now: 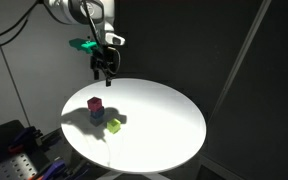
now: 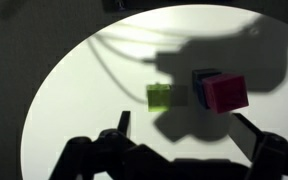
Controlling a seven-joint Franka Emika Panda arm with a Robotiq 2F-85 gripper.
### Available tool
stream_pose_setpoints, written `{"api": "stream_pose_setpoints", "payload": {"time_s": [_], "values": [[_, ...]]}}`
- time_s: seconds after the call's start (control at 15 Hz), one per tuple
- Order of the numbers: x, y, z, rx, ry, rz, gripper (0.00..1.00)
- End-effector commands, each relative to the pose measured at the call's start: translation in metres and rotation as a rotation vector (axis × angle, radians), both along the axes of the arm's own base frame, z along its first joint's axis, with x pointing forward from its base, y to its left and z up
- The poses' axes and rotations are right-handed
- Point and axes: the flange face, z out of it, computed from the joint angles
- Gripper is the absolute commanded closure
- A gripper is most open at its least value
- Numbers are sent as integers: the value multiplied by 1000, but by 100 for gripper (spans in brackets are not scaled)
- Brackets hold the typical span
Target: Put the green block on the pink block
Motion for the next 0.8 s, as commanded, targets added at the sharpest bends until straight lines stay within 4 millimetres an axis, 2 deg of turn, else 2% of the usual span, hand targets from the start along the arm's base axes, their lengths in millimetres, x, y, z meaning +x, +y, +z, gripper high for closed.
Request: {"api": "stream_pose_setpoints", "payload": {"time_s": [0.0, 0.4, 0.73], "values": [[12, -3, 0, 12, -32, -14, 0], [26, -5, -9, 21, -63, -23, 0], [40, -11, -29, 16, -55, -32, 0]]}}
